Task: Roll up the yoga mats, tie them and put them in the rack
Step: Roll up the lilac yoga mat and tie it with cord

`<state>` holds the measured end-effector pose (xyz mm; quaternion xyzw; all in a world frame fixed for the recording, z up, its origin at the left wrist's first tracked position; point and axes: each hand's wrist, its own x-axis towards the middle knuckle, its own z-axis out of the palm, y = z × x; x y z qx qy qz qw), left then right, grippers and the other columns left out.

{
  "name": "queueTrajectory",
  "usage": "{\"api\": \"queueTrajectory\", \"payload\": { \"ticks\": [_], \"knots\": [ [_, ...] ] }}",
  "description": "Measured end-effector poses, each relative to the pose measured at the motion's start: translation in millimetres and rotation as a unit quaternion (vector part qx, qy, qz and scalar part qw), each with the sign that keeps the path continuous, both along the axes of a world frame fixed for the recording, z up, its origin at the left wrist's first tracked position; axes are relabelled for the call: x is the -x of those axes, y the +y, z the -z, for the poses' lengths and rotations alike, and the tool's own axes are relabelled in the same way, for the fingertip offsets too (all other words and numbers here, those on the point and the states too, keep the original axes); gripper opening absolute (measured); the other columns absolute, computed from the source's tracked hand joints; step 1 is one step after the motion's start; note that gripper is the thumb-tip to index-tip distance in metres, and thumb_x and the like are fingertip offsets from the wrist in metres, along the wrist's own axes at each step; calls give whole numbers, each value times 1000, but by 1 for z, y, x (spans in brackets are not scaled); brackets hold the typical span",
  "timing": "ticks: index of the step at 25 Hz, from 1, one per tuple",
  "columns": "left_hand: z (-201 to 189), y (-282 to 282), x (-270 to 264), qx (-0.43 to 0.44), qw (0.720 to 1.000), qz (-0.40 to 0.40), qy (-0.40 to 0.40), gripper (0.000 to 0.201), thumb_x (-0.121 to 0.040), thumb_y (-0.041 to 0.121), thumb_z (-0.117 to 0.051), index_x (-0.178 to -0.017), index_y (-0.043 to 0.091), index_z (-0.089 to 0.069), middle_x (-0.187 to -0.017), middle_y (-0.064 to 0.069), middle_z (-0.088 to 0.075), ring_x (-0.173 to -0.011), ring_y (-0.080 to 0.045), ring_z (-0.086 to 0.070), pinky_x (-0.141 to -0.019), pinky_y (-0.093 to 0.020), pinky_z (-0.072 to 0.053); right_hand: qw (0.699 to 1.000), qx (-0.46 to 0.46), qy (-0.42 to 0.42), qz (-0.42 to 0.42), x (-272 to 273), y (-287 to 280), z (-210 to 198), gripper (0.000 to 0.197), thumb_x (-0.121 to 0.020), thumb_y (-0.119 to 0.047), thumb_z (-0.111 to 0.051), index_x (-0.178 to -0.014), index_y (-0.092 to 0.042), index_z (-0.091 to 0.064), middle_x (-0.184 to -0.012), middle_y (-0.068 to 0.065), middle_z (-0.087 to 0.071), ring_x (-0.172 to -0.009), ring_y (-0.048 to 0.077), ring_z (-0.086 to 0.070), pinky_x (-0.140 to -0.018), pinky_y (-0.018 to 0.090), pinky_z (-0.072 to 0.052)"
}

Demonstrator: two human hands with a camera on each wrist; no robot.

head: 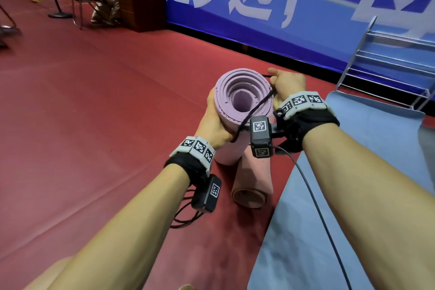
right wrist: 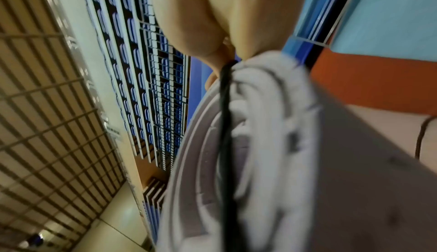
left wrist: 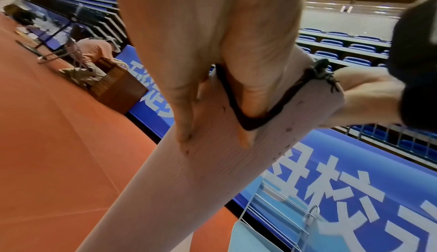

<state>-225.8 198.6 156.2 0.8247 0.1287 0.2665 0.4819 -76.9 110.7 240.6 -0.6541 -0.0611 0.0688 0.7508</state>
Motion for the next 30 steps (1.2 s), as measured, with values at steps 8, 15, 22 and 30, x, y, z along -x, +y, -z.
{"api": "queueTrajectory", "payload": {
  "ticks": [8, 15, 22, 30],
  "knots": [
    [3, 19, 6, -24, 996, -83, 9, 92, -80, 18, -67, -152, 41, -14, -107, -1, -64, -86, -19, -56, -74, -24, -42, 929, 151, -201, -273, -4, -20, 2, 68, -62, 35, -34, -103, -7, -69, -99, 8, -72, -96, 17, -68, -73, 28, -55],
    [17, 35, -10, 19, 993, -108, -41, 107, -66, -11, -56, -151, 44, -21, -115, 18, -63, -95, 0, -59, -85, -23, -54, 915, 110, -190, -339, -11, -18, 14, 103, -61, 42, -29, -149, -10, -40, -143, 2, -52, -132, 8, -48, -99, 19, -47],
    [20, 53, -29, 167, 979, -90, -70, 65, -83, -15, -36, -133, 18, -61, -102, 7, -69, -69, -17, -61, -71, -39, -62, 981, 61, -143, -117, -31, -7, 39, 41, -81, 10, -58, -96, -24, -76, -99, 9, -76, -88, 25, -71, -85, 51, -59],
    [31, 73, -59, 282, 938, -202, -17, 28, -87, 2, -52, -63, 5, -65, -60, -10, -63, -47, -18, -60, -58, -35, -59, 966, 199, -130, -106, -51, 11, 49, 20, -89, -10, -52, -88, -20, -69, -80, -2, -70, -60, 15, -61, -52, 24, -53]
  ]
}}
